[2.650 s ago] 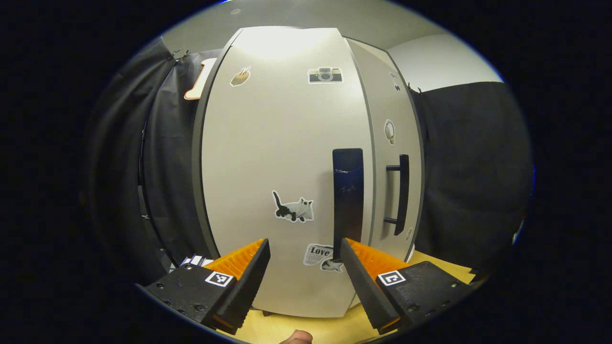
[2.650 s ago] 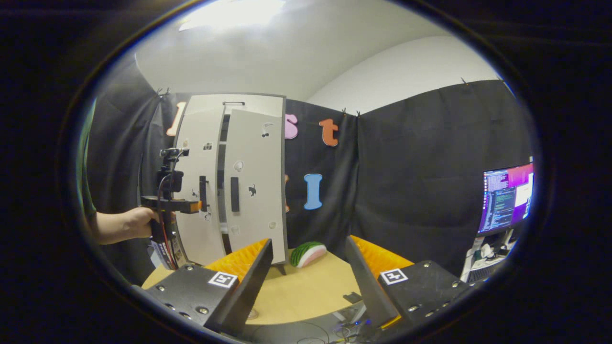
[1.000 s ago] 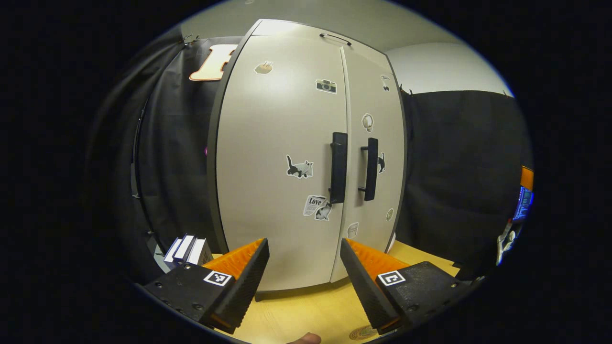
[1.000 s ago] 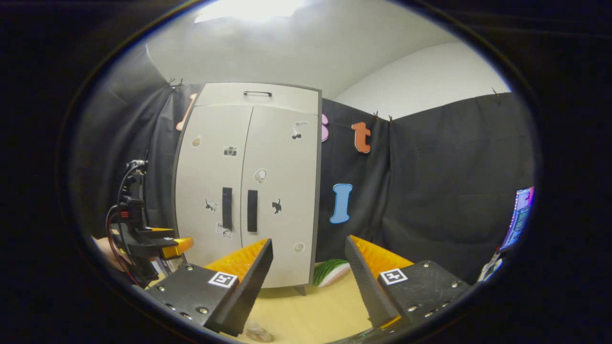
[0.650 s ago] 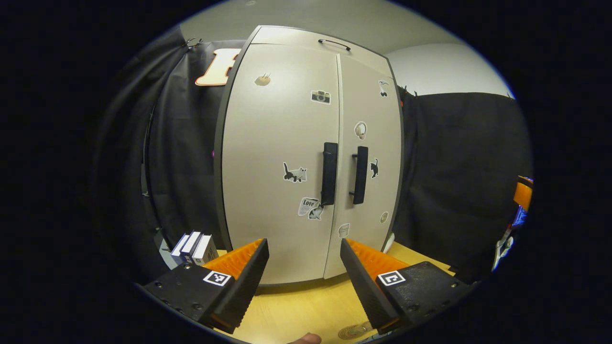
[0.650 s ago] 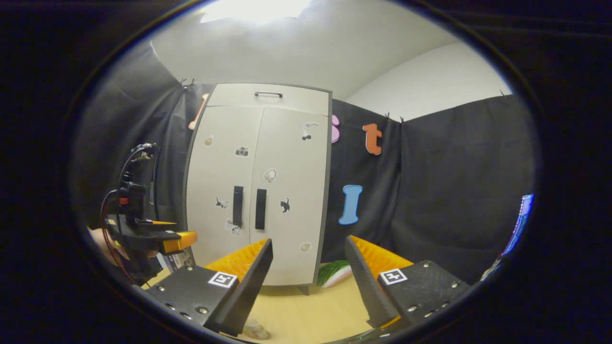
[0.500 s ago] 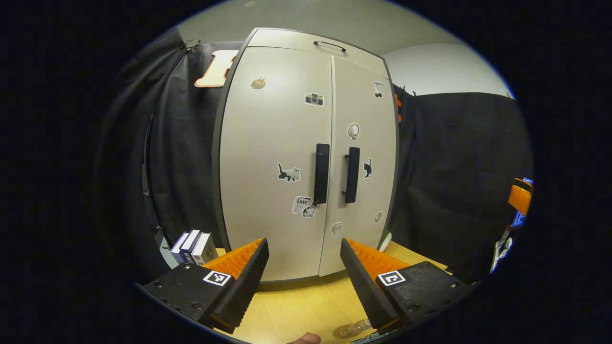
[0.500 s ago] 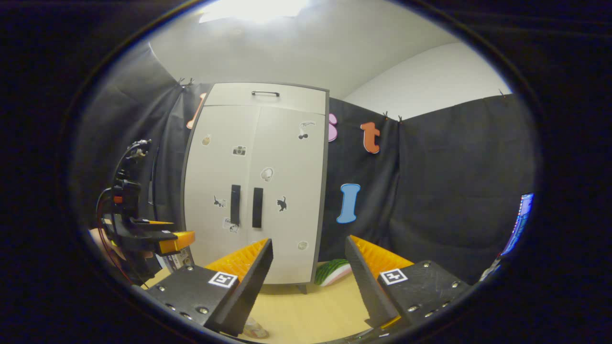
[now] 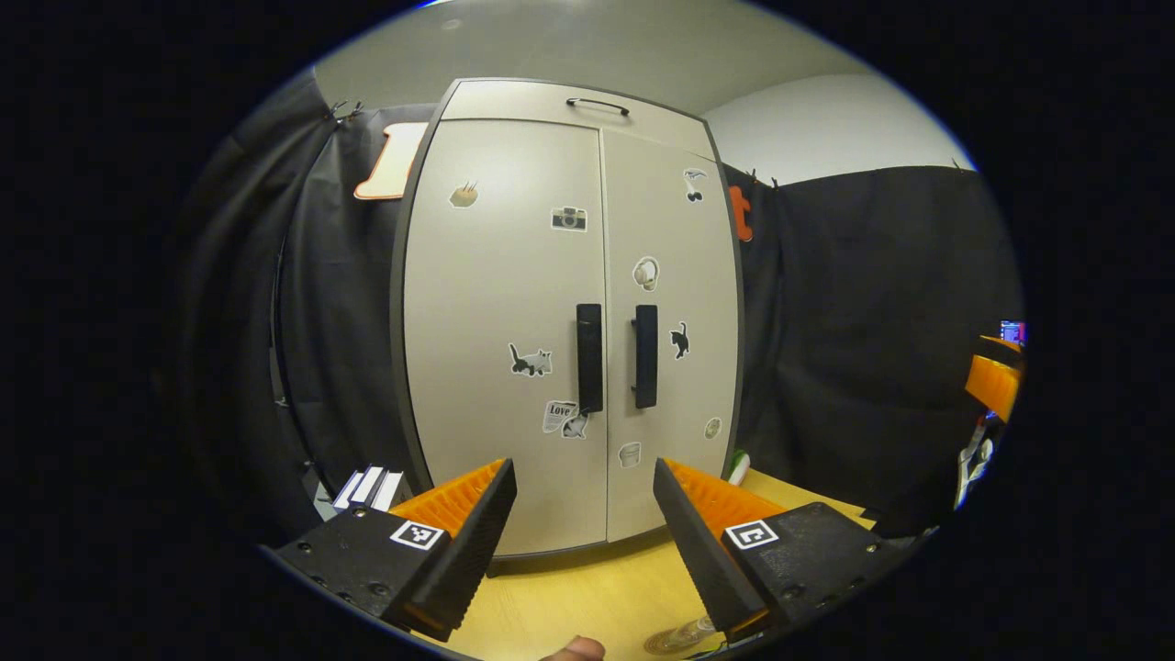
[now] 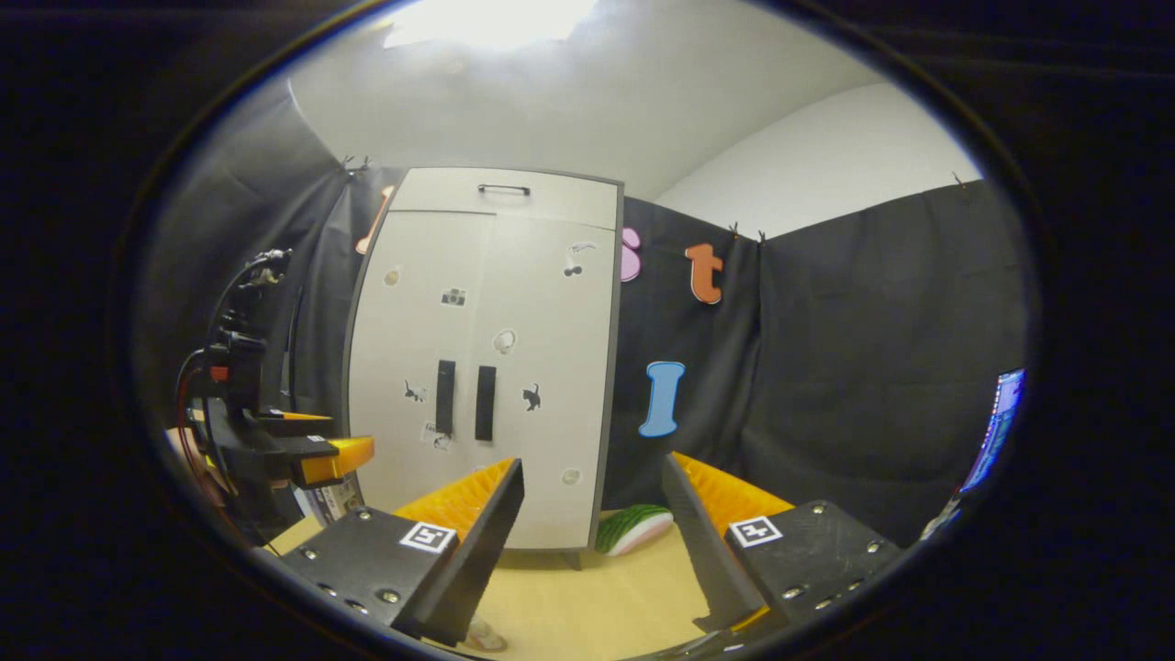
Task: Grasp the bottle in the cabinet with the left hand and place it on the coaster, then close the right door with the right hand and the left door with the left hand.
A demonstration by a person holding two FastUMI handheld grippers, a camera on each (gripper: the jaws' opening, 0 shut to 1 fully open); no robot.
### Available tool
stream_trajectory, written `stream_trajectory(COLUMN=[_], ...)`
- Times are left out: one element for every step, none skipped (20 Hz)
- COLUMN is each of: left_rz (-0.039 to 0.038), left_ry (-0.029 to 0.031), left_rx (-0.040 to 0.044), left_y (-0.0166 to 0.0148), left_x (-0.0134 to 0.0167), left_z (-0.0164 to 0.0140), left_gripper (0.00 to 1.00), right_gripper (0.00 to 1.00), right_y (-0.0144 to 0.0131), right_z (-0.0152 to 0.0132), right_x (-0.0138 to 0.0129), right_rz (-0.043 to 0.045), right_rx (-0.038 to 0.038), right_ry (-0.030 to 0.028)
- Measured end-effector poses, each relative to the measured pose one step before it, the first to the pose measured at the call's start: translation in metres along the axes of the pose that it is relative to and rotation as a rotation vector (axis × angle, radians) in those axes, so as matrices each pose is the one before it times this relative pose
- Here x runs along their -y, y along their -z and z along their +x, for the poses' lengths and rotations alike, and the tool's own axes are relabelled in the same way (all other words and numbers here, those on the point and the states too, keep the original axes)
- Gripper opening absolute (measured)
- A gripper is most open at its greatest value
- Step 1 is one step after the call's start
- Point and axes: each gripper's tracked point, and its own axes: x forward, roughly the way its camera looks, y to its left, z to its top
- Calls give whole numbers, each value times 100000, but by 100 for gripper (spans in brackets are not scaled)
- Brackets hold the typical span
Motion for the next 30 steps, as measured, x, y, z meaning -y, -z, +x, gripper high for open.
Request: stream_trajectory(left_rz=[-978,-911,-952,-330,438,622,594,-90,-270,40,162,219,-28,86,-10,-534,-562,41,-60,-684,-554,-515,-594,-756,-732,-287,-15,647,901,1006], left_ry=[277,792,1297,1692,628,72,262,166,511,399,-175,-117,-589,-70,-569,-802,319,-903,-766,54,459,-419,447,1346,2744,3512,3027,2736,2405,2883], left_rx=[1201,724,354,102,132,-145,-498,-248,-763,-422,-372,385,527,138,-636,-448,-518,-917,-843,-513,-317,-122,773,48,-634,-583,-38,-630,-1603,-1119], left_y=[-305,-169,-44,96,34,159,257,204,288,217,158,5,90,154,442,326,284,370,227,187,127,93,26,279,452,474,312,324,565,335], left_x=[120,199,263,397,153,84,153,111,120,-15,-359,-358,-542,-359,-535,-630,-333,-663,-712,-357,-247,-357,-41,385,733,1004,836,1045,1051,1468], left_z=[122,124,110,50,197,96,223,97,54,-206,-116,-209,-205,-235,-357,-342,-169,-285,-137,-119,69,-97,37,-107,32,58,257,366,461,362], left_gripper=[96,96,96,95,96,96,96,96,96,96,96,96,96,96,96,96,96,95,96,96,96,96,96,96,97,97,96,97,97,97], right_gripper=[93,90,89,89,93,90,93,90,93,89,93,93,93,90,93,93,93,93,90,93,93,90,90,90,90,90,93,93,93,89], right_y=[217,109,-34,69,96,29,217,104,339,230,175,-66,-125,-108,-36,135,691,466,330,342,197,298,380,523,725,559,581,459,408,302], right_z=[-132,14,-18,-64,-238,-121,-305,-95,-164,-123,-129,36,-41,227,303,447,658,551,411,413,552,507,457,241,-33,-208,-414,-446,-450,-590], right_x=[47,88,194,25,-24,137,402,215,275,137,-22,9,-81,-236,-382,-483,-427,-288,-135,-226,-132,-199,-144,-52,97,244,368,411,858,1200], right_rz=[-560,-348,-107,399,566,428,10,-181,113,291,160,-146,125,585,1190,1246,950,605,289,-354,-155,252,289,276,545,678,1586,1356,466,-111], right_rx=[-285,-312,-135,-122,-113,-270,-252,-167,-639,-556,-263,653,934,1159,884,268,-174,-668,-822,-250,157,29,-127,-381,-552,-262,-86,-278,-328,-411], right_ry=[75,474,527,96,-89,371,929,733,763,729,328,-43,-676,-1236,-1042,-840,-398,-48,-2,-387,-21,-119,128,246,174,325,564,89,944,1818])
